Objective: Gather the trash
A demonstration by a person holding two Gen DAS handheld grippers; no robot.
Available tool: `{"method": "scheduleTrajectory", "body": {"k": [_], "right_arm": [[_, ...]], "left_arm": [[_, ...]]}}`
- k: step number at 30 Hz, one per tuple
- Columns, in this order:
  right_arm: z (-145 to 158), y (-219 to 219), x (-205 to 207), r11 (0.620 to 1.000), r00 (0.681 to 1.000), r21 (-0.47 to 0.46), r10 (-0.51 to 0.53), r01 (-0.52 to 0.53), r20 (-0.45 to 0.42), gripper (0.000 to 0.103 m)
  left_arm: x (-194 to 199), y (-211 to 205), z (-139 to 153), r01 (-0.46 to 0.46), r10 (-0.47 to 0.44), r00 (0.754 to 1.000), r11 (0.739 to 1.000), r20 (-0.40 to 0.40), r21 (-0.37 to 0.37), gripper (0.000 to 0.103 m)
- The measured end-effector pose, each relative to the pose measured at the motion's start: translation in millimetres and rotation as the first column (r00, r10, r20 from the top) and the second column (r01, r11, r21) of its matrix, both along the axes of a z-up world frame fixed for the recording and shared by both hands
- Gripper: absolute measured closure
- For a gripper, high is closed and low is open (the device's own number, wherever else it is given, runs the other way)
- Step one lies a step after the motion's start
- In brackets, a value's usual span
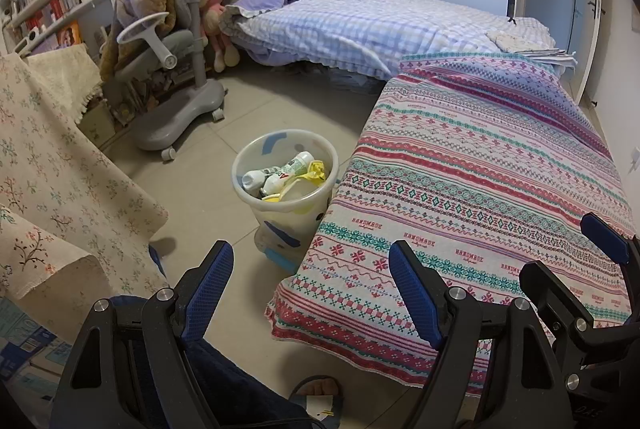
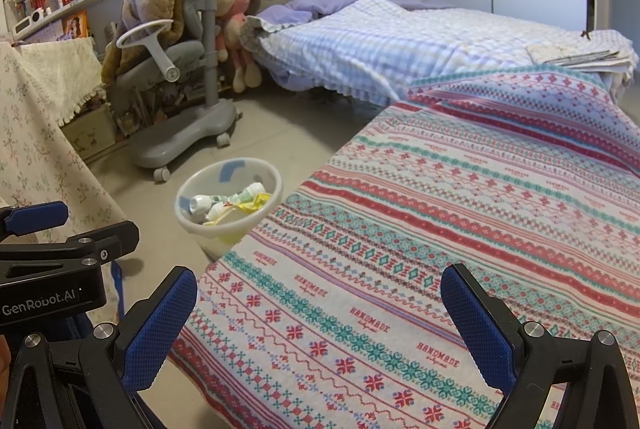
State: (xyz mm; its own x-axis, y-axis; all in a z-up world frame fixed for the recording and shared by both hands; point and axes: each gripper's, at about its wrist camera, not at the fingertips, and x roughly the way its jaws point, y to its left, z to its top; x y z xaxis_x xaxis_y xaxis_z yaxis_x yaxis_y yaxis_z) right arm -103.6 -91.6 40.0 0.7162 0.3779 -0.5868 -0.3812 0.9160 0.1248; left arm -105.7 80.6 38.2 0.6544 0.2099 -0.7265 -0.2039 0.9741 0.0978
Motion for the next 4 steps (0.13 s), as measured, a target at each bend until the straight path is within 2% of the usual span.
{"method": "scheduleTrajectory", "body": {"k": [4], "right_arm": [[-0.7, 0.0, 0.4, 1.0, 1.0, -0.001, 0.002, -0.002, -0.001, 0.002]], "left_arm": [[-0.5, 0.1, 0.8, -0.005, 0.005, 1.0, 1.0, 0.0, 0.001, 0.021]]}}
